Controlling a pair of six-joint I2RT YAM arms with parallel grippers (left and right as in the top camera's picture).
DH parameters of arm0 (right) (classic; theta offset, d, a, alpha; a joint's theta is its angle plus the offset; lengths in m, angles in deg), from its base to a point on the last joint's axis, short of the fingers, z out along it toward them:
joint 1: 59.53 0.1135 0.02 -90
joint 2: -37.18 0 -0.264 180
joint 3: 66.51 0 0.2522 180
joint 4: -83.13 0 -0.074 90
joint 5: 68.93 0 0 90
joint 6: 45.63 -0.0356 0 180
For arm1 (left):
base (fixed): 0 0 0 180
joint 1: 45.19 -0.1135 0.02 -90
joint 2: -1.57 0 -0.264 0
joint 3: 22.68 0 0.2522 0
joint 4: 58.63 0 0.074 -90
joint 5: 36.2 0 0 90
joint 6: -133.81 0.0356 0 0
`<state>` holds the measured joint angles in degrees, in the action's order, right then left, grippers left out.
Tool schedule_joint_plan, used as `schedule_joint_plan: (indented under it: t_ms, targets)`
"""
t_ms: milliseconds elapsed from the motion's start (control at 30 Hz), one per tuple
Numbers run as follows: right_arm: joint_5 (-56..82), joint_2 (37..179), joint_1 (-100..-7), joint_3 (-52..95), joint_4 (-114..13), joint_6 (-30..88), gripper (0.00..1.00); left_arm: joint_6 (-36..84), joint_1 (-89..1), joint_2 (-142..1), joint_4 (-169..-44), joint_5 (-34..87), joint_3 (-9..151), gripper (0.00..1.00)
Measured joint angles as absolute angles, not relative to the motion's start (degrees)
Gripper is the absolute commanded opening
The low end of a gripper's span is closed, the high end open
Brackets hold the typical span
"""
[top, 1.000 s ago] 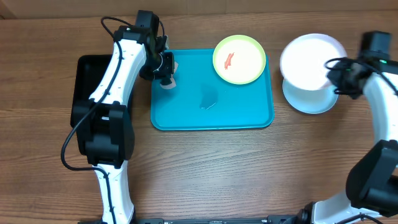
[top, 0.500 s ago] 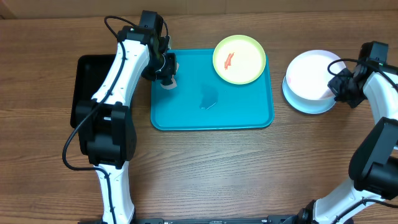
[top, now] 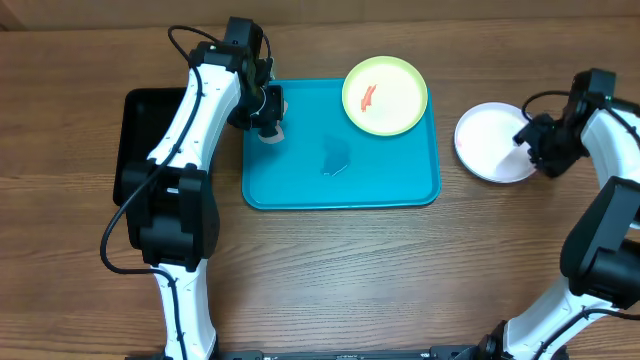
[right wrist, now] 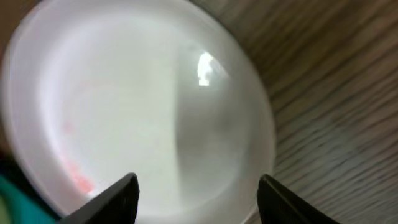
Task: Clean dirty plates on tray and stack at the side
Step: 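Carry white plate right and set it on the light blue plate, then release white plate and grip the yellow plate rim with right gripper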
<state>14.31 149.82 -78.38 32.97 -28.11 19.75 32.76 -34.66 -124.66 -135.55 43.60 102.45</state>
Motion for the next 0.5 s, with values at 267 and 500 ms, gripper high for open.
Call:
schedule_joint_plan:
  t_ms: [267,500]
  targets:
    - [11.4,149.97,-64.96,40.72,-33.07,17.91,0.61,32.76,-34.64,-124.66,-134.55,43.6,102.45,0.04]
    - [11.53,156.09,-55.56,40.72,-38.36,9.35,0.52,32.76,-34.64,-124.66,-134.24,44.06,102.45,0.04]
